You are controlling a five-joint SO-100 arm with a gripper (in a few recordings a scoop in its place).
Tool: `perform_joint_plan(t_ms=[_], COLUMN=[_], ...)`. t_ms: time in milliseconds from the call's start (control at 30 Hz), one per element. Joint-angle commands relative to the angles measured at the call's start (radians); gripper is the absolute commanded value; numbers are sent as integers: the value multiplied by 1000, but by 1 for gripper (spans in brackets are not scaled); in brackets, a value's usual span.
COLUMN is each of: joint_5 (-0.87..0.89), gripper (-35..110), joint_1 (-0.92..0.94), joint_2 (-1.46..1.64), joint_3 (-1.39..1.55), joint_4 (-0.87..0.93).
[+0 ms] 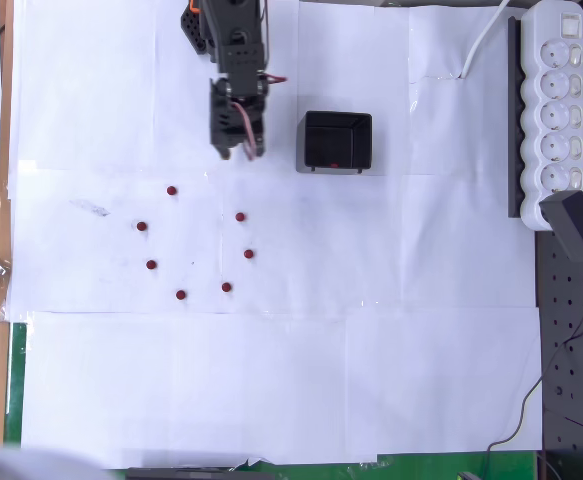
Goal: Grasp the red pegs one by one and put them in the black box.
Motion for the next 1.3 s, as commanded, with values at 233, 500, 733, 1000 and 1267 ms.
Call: perform_joint_plan(t_ms=[233,500,733,1000,1267], joint_5=[26,-5,-9,-8,-34], gripper=[20,20,20,20,20], joint_1=[170,225,305,321,313], joint_2=[133,193,272,446,503], joint_3=[-183,-252,-305,-288,-255], joint_4=[-632,-824,-1003,-1215,-1229])
